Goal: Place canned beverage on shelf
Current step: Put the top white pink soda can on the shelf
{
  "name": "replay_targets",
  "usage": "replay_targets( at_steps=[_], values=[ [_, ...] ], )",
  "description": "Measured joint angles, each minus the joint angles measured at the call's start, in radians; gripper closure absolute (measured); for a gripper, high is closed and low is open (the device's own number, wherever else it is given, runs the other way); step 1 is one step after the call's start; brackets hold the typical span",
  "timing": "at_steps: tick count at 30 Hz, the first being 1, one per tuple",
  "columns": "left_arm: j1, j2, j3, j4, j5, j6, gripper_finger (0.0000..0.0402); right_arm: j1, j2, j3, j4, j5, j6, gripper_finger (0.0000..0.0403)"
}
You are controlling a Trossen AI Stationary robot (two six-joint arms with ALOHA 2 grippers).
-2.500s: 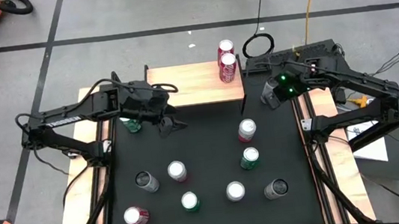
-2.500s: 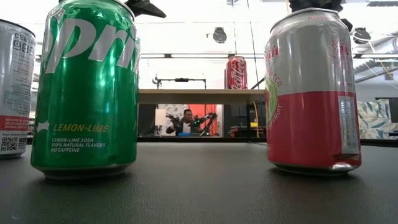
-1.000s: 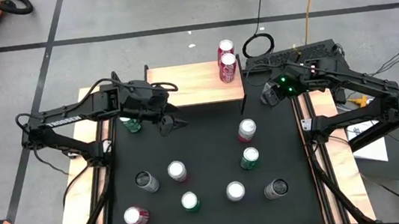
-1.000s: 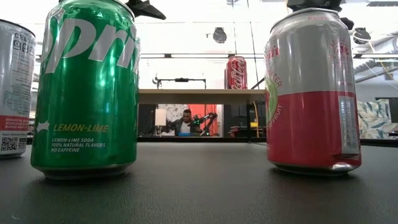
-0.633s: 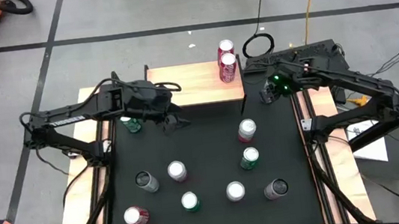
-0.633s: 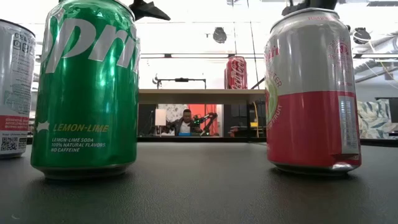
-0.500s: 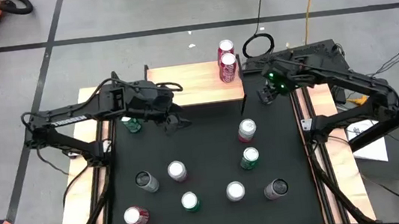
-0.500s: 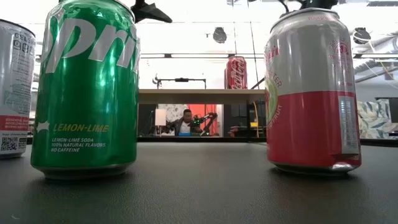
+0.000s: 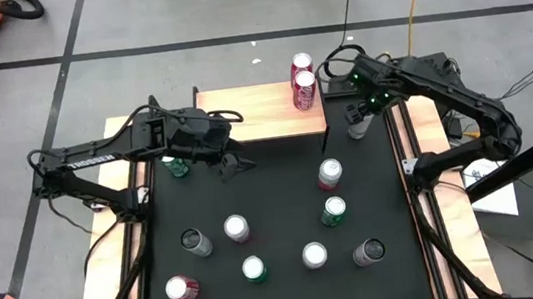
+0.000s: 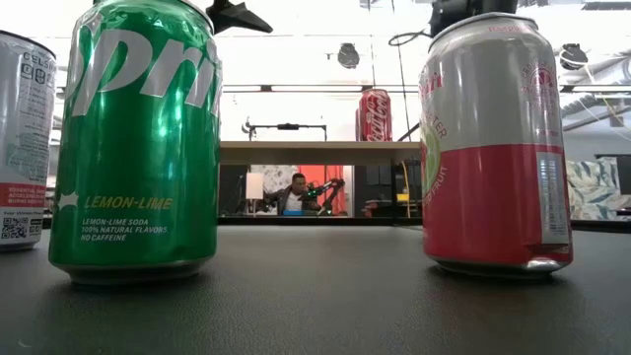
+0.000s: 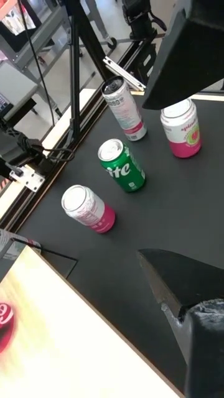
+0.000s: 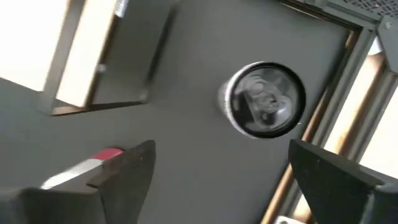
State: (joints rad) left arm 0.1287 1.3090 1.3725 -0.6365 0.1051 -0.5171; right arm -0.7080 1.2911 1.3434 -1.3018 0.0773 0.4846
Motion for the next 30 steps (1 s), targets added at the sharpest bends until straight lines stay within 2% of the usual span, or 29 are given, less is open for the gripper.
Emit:
replay_targets(
  at_steps=[16, 30],
  values=[
    [0.001, 0.000, 0.000, 0.000, 0.000, 0.000, 0.0015, -0.118, 0.133, 0.000, 0.019, -0.004, -0.176, 0.0046],
    [-0.007, 0.000, 0.000, -0.001, 0.019, -0.001, 0.0015, -0.133, 0.196, 0.000, 0.025, -0.034, -0.247, 0.0046]
  ],
)
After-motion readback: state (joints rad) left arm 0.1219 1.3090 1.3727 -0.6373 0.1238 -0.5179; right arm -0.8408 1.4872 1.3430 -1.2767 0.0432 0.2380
